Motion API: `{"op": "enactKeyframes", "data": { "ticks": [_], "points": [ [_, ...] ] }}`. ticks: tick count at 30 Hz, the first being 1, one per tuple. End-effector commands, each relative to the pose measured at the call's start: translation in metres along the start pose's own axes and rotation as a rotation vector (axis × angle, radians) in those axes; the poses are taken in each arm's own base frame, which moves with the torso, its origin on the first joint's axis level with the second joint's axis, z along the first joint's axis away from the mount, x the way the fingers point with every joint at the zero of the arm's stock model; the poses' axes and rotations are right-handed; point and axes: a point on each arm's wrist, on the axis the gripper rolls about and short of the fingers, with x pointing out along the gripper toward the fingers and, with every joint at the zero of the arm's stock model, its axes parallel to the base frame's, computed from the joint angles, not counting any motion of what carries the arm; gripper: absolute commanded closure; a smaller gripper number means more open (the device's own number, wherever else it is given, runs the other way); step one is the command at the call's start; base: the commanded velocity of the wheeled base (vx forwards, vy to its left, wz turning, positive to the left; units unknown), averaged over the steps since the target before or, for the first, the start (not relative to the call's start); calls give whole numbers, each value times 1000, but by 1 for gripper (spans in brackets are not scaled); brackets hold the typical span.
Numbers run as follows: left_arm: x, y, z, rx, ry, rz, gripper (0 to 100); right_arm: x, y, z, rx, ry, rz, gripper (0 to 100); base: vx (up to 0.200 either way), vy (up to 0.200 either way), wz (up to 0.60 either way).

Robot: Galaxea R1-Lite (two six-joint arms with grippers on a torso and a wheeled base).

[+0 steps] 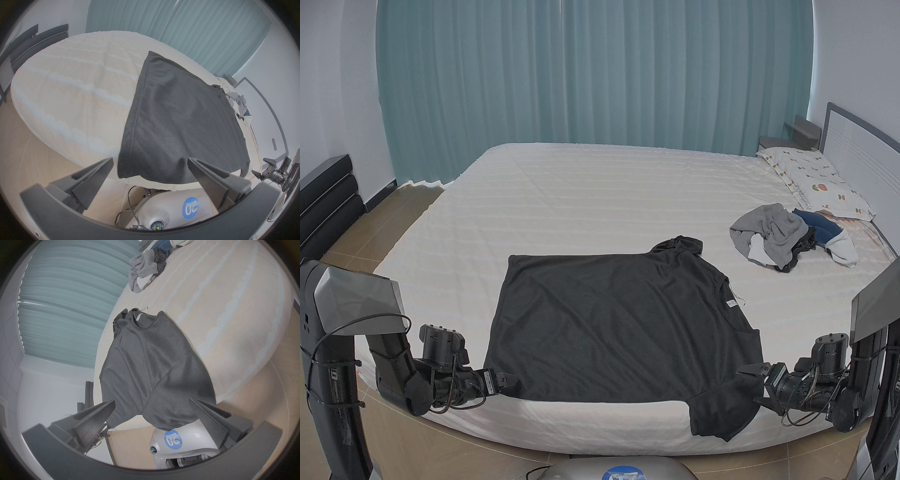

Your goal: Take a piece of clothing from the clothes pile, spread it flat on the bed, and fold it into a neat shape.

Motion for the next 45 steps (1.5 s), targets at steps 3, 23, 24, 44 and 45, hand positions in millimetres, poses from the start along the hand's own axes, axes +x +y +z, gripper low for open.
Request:
{"op": "enactKeyframes", "data": {
  "ticks": [3,23,24,44,45],
  "points": [
    [3,-1,1,-2,-1,-1,100,1,0,0,-2,-2,4,0,0,0,0],
    [-2,4,-6,-31,-29,69,100,-2,-12,1,-105,-32,-74,0,0,0,0],
    [-2,4,-6,-36,-30,68,100,-2,-13,1,-109,-34,-81,0,0,0,0],
    [-2,2,-4,-119,-44,45,100,42,-19,18,-156,-161,-126,0,0,0,0],
    [-2,2,-3,-125,-52,40,100,46,-20,20,-158,-166,-122,0,0,0,0]
  ]
}}
